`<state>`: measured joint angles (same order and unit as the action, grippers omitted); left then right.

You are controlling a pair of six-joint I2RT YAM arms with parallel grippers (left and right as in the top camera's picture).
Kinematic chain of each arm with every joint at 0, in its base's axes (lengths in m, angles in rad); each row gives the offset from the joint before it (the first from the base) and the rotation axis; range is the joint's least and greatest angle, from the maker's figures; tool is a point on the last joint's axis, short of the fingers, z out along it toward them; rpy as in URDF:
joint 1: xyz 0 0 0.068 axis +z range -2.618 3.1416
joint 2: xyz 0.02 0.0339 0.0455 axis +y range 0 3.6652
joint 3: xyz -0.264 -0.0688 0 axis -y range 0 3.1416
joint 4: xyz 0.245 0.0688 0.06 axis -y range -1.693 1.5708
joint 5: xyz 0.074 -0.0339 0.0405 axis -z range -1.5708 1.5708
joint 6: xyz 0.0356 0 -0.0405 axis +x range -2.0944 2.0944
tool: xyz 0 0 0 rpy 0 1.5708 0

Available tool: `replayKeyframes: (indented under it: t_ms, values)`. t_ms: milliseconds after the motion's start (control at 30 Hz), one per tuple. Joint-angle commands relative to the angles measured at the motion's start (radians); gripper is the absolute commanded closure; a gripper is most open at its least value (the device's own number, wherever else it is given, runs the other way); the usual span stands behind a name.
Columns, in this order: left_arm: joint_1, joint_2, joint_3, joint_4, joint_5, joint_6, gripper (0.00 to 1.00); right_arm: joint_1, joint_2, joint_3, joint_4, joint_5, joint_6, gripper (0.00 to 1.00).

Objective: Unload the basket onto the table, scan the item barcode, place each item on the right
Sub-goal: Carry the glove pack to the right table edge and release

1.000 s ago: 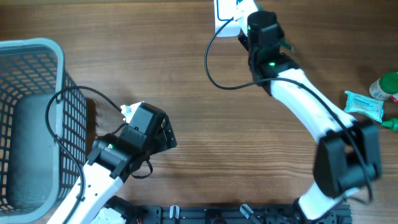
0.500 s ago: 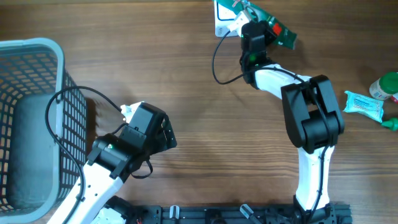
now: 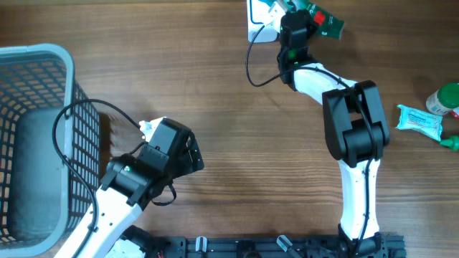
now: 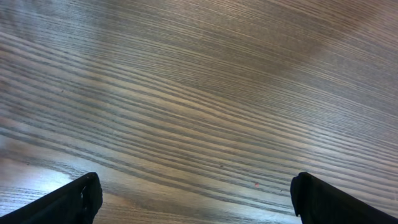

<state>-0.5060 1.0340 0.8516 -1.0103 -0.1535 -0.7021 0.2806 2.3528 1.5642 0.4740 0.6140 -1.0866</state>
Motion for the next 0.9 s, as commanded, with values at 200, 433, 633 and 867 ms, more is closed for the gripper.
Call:
replayKeyframes:
  t_ms: [200,433,633,867]
  values:
    - [-0.005,-0.006,-0.001,0.0,-0.02,-0.017,0.0,-0.156,-0.067,0.023,-0.108,0.164,0.205,0.96]
    - [-0.005,-0.006,-0.001,0.0,-0.02,-0.017,0.0,-0.517,-0.101,0.019,-0.277,0.181,0.499,0.96]
    - [-0.005,-0.006,-0.001,0.0,-0.02,-0.017,0.0,-0.744,-0.101,0.019,-0.46,0.069,0.767,0.92]
    - [-0.005,-0.006,-0.001,0.0,-0.02,-0.017,0.0,-0.734,-0.172,0.02,-0.568,-0.197,0.972,0.0]
